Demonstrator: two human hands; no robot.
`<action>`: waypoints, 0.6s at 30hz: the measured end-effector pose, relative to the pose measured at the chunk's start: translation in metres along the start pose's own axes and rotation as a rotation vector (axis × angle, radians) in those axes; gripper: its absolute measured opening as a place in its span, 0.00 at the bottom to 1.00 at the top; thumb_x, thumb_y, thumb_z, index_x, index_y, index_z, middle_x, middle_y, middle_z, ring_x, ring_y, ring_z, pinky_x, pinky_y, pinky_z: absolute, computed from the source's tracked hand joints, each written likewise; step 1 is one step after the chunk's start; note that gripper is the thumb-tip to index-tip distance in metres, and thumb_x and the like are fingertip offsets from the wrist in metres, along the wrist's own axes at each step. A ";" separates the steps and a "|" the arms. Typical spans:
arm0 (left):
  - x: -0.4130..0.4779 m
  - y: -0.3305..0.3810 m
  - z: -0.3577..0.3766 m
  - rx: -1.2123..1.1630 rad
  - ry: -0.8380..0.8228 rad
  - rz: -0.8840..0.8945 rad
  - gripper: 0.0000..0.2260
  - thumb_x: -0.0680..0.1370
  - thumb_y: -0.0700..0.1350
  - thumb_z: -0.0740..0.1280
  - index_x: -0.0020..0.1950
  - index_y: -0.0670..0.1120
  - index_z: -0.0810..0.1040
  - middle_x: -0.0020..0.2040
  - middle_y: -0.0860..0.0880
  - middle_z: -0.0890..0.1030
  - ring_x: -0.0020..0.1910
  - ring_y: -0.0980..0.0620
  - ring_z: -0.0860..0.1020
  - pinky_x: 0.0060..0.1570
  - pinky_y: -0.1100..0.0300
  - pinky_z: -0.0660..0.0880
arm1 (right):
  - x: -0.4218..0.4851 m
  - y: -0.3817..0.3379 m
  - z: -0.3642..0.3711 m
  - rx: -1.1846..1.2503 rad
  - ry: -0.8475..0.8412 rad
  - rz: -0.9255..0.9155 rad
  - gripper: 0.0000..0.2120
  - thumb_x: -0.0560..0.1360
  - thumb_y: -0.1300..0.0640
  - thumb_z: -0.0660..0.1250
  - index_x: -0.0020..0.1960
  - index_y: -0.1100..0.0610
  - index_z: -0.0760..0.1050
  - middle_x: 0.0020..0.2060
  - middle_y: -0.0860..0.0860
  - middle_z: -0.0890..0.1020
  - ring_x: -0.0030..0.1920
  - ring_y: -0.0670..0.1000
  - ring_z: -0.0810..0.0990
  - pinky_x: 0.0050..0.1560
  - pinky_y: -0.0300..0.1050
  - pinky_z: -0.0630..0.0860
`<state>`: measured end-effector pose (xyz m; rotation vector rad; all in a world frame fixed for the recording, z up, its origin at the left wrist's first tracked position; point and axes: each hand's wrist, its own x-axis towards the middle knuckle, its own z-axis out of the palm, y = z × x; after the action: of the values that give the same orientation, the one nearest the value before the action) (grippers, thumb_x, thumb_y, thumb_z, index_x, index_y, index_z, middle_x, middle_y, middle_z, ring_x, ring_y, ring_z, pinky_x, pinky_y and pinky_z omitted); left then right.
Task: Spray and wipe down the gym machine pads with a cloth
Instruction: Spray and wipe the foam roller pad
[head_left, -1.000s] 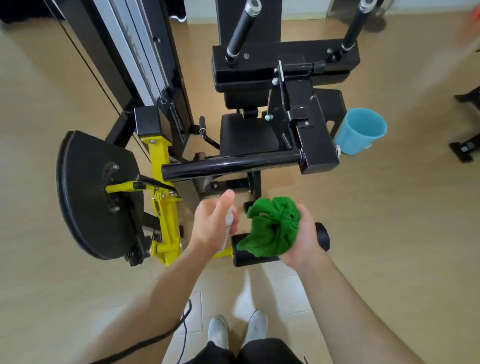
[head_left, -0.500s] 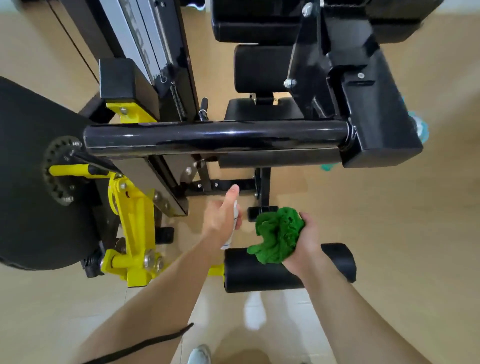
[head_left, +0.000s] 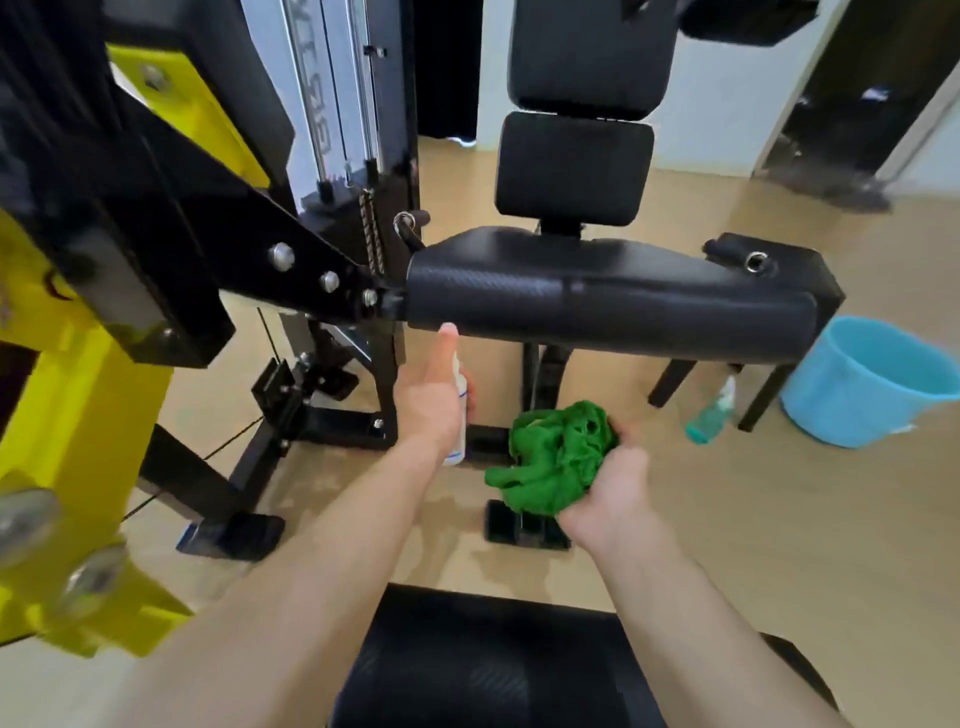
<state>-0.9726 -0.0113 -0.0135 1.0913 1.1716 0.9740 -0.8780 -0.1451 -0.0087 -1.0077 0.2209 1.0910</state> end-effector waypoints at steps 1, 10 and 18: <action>0.002 -0.003 0.002 -0.006 0.005 0.013 0.28 0.84 0.62 0.61 0.34 0.41 0.72 0.23 0.47 0.73 0.22 0.48 0.72 0.28 0.60 0.71 | 0.004 0.005 -0.005 0.002 0.010 -0.003 0.26 0.80 0.42 0.55 0.61 0.60 0.80 0.60 0.63 0.82 0.62 0.65 0.80 0.68 0.66 0.71; 0.014 0.011 -0.003 0.104 0.058 0.110 0.32 0.81 0.59 0.57 0.19 0.46 0.70 0.22 0.48 0.74 0.31 0.45 0.75 0.47 0.49 0.76 | 0.007 -0.003 -0.037 -0.027 0.032 0.001 0.24 0.80 0.41 0.57 0.59 0.58 0.81 0.55 0.62 0.85 0.56 0.65 0.83 0.64 0.66 0.74; -0.013 -0.002 0.041 0.243 -0.173 0.164 0.31 0.84 0.60 0.60 0.24 0.45 0.72 0.24 0.48 0.75 0.28 0.50 0.74 0.45 0.51 0.76 | -0.006 -0.046 -0.058 0.022 0.023 -0.119 0.19 0.79 0.44 0.58 0.55 0.56 0.81 0.53 0.59 0.83 0.56 0.61 0.81 0.63 0.65 0.74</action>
<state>-0.9337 -0.0302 -0.0107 1.4551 1.0902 0.8566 -0.8259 -0.1975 -0.0115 -1.0018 0.1885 0.9680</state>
